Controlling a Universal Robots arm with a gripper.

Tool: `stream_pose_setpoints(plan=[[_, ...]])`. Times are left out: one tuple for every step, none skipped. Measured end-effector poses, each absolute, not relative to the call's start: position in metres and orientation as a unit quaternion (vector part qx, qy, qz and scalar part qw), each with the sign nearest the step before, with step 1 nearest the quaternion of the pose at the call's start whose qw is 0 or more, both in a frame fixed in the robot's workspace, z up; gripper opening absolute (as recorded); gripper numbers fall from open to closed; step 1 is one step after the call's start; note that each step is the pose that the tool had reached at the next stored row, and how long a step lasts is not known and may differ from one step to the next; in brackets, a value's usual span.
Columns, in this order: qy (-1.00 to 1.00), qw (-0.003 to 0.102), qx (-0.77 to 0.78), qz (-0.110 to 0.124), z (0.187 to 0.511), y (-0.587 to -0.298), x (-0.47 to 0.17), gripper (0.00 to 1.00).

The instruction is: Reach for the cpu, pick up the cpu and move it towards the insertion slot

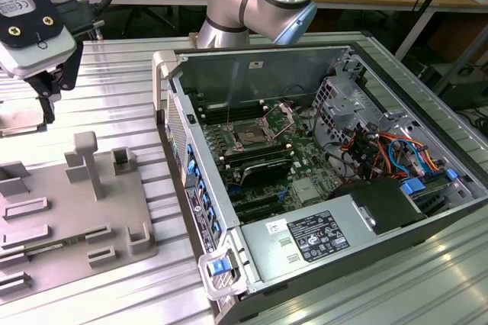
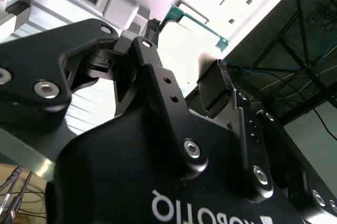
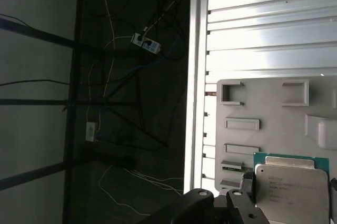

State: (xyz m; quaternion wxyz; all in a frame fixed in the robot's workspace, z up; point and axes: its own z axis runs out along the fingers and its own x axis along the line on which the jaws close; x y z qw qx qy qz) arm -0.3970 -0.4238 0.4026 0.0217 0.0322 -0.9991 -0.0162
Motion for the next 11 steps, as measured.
stream_pose_setpoints(plan=[[-0.999, 0.022, 0.032, -0.016, 0.4027, -0.4239, -0.3963, 0.55], [-0.999, 0.022, 0.032, -0.016, 0.4027, -0.4239, -0.3955, 0.55], [-0.999, 0.022, 0.032, -0.016, 0.4027, -0.4238, -0.3947, 0.55], [-0.999, 0.022, 0.032, -0.016, 0.4027, -0.4238, -0.3941, 0.55], [-0.999, 0.022, 0.032, -0.016, 0.4026, -0.4238, -0.3932, 0.55], [-0.999, 0.022, 0.032, -0.016, 0.4026, -0.4238, -0.3925, 0.55], [-0.999, 0.022, 0.032, -0.016, 0.4026, -0.4238, -0.3917, 0.55], [-0.999, 0.022, 0.032, -0.016, 0.4026, -0.4238, -0.3911, 0.55], [-0.999, 0.022, 0.032, -0.016, 0.4027, -0.4238, -0.3899, 0.55], [-0.999, 0.022, 0.032, -0.016, 0.4026, -0.4238, -0.3895, 0.55], [-0.999, 0.022, 0.032, -0.016, 0.4026, -0.4238, -0.3888, 0.55]])
